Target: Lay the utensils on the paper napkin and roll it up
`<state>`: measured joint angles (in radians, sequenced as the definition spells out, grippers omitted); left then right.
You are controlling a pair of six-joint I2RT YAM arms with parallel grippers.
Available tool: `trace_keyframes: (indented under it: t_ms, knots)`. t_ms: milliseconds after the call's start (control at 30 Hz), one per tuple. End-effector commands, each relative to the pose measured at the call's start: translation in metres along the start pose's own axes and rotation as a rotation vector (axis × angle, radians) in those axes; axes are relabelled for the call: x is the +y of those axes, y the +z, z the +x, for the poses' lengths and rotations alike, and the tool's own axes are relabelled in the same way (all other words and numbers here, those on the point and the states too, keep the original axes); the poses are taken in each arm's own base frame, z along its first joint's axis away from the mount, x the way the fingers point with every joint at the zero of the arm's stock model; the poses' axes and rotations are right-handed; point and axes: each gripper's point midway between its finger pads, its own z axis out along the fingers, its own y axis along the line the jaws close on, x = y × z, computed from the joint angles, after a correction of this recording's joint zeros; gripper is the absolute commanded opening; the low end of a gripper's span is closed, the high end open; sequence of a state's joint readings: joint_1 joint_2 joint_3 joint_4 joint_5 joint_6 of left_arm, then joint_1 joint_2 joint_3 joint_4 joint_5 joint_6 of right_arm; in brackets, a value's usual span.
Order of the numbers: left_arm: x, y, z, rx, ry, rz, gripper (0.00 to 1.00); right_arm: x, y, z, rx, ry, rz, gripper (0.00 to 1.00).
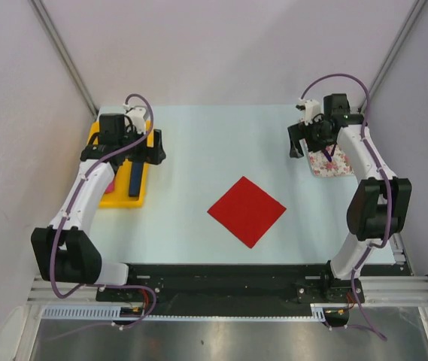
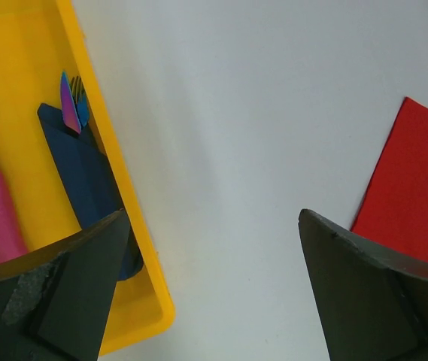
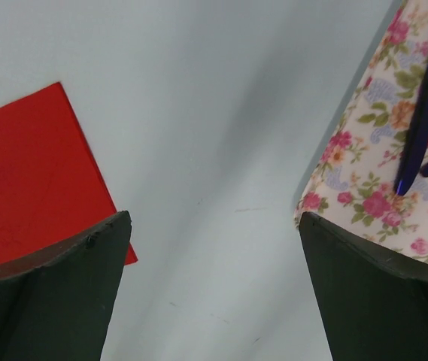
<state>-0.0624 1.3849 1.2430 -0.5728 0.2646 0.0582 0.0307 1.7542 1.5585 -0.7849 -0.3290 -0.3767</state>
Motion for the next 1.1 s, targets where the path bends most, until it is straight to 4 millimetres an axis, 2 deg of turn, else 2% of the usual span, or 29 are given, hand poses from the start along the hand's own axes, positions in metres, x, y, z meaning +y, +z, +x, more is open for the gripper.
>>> trace_keyframes:
  t_ms: [0, 33, 67, 100, 133, 167, 200, 233, 267, 300, 333, 367, 433, 467, 700, 833, 1067]
  knots:
    - [-0.005, -0.011, -0.033, -0.131, 0.052, -0.003, 1.0, -0.018, -0.004, -0.026, -0.009, -0.052, -0.006, 1.0]
    - [-0.006, -0.013, -0.038, -0.146, 0.051, 0.002, 1.0, -0.016, -0.002, -0.03, -0.01, -0.059, -0.033, 1.0]
    - [-0.007, -0.013, -0.043, -0.172, 0.057, 0.007, 1.0, -0.029, -0.005, -0.025, 0.002, -0.031, -0.029, 1.0]
    - [-0.01, -0.016, -0.048, -0.194, 0.068, 0.021, 1.0, -0.037, 0.005, -0.024, 0.019, -0.025, -0.032, 1.0]
    - [-0.012, -0.017, -0.05, -0.207, 0.074, 0.031, 1.0, -0.045, 0.001, -0.037, -0.003, -0.038, -0.016, 1.0]
    - [-0.012, -0.018, -0.056, -0.233, 0.081, 0.032, 1.0, -0.054, 0.001, -0.034, 0.013, -0.024, -0.014, 1.0]
    - [-0.014, -0.018, -0.058, -0.242, 0.081, 0.041, 1.0, -0.061, 0.013, -0.029, 0.043, -0.02, -0.025, 1.0]
    - [-0.016, -0.018, -0.059, -0.25, 0.083, 0.052, 1.0, -0.069, 0.018, -0.029, 0.053, -0.013, -0.019, 1.0]
    - [-0.017, -0.018, -0.062, -0.259, 0.088, 0.06, 1.0, -0.079, 0.009, -0.041, 0.031, -0.016, -0.005, 1.0]
    - [-0.018, -0.017, -0.062, -0.259, 0.089, 0.068, 1.0, -0.086, 0.011, -0.041, 0.035, -0.009, -0.002, 1.0]
    - [-0.02, -0.013, -0.061, -0.252, 0.09, 0.08, 1.0, -0.094, 0.025, -0.036, 0.059, 0.001, -0.009, 1.0]
    - [-0.02, -0.012, -0.061, -0.248, 0.087, 0.084, 1.0, -0.101, 0.022, -0.046, 0.041, -0.008, 0.006, 1.0]
    - [-0.019, -0.008, -0.06, -0.233, 0.086, 0.086, 1.0, -0.116, 0.035, -0.039, 0.063, -0.008, 0.021, 1.0]
    - [-0.018, -0.004, -0.058, -0.219, 0.081, 0.087, 0.99, -0.122, 0.038, -0.043, 0.057, -0.02, 0.035, 1.0]
    - [-0.018, 0.004, -0.061, -0.196, 0.091, 0.104, 1.0, -0.156, 0.071, -0.02, 0.113, -0.045, 0.088, 1.0]
    - [-0.017, 0.007, -0.059, -0.175, 0.094, 0.103, 1.0, -0.171, 0.084, -0.02, 0.089, -0.045, 0.113, 1.0]
    - [-0.014, 0.01, -0.055, -0.152, 0.104, 0.092, 1.0, -0.186, 0.11, -0.01, 0.092, -0.028, 0.137, 0.87]
